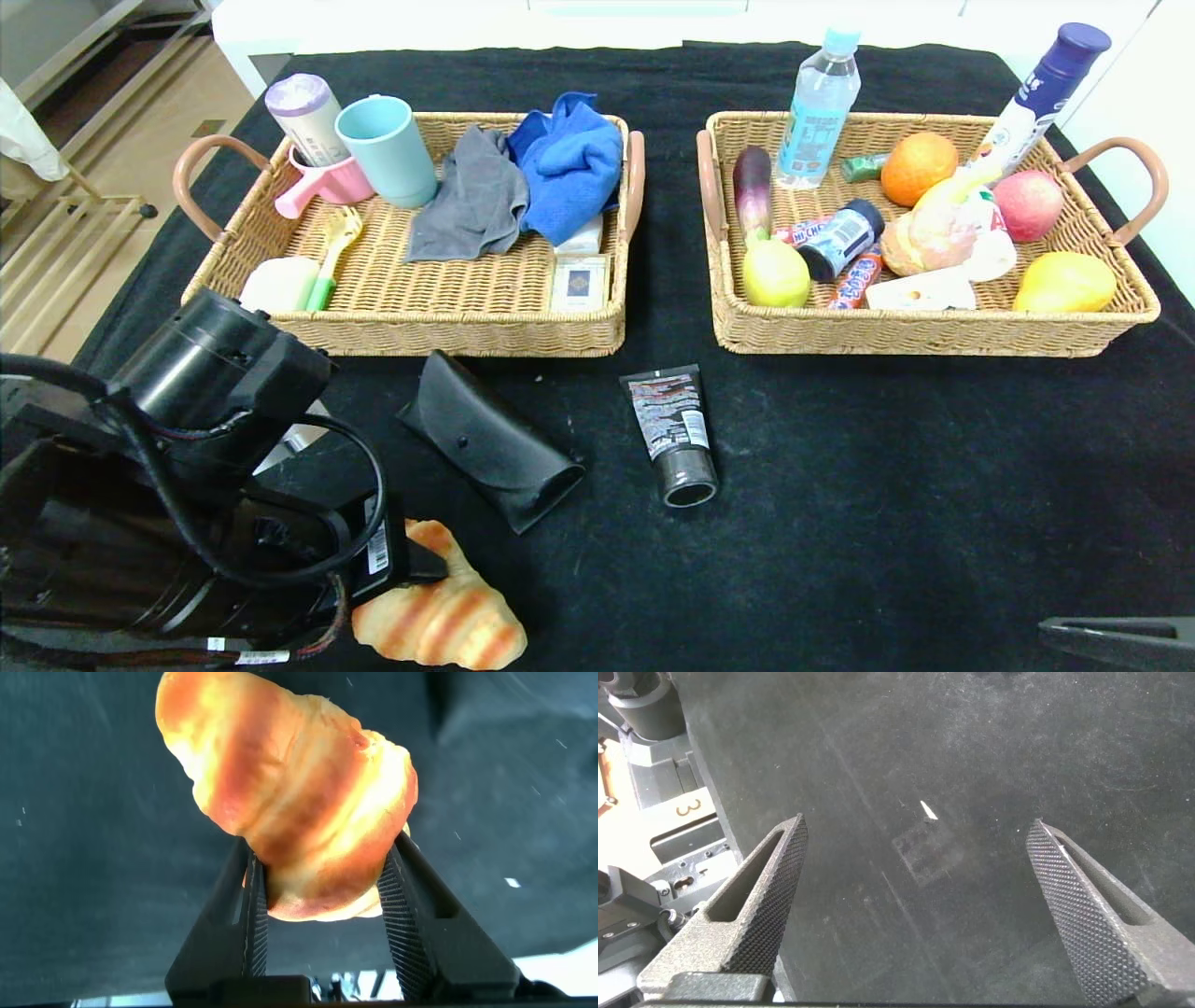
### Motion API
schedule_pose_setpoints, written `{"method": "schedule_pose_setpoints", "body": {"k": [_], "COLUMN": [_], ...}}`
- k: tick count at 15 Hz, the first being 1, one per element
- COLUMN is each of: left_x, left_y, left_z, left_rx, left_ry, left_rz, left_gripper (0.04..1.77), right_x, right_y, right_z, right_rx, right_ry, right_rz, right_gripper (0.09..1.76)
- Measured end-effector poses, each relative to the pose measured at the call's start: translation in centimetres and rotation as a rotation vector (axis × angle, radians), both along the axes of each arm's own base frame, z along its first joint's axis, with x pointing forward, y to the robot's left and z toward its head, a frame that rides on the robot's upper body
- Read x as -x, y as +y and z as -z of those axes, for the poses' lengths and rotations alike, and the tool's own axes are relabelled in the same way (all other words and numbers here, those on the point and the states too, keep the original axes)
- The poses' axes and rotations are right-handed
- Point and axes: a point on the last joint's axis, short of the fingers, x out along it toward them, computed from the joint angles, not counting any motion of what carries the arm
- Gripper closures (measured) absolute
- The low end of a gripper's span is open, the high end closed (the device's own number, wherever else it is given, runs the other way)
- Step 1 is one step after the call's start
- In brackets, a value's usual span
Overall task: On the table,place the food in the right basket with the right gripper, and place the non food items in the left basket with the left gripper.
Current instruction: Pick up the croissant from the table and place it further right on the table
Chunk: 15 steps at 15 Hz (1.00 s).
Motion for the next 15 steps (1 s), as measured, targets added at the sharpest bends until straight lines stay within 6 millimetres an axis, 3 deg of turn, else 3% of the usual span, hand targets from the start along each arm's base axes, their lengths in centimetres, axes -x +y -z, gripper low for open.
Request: {"method": "schedule_pose_setpoints", "body": {"k": [3,8,15], "left_x": [1.2,2.3,1.9], "left_y": [0.3,-1.0,-5.5], "left_z": [-1.2,-4.0,-5.4], "left_rx": [0.056,0.072,0.007], "left_ry": [-0.063,-0.304,-0.565], "left_rz": [0.076,0.299,0.508], "left_gripper": [1.04,1.05,1.05], "right_x": [0.0,-0.1,-0.4], "right_y": [0.0,-0.3,-0.6], "right_z": [-0.2,-1.4,-2.7], "right_rx": [-0.005,-0.03,-0.066], "right_ry": [-0.008,-0.033,-0.05], "right_rz": [0.007,0.048,0.119], "right_gripper": [0.14,0.14,0.14]}}
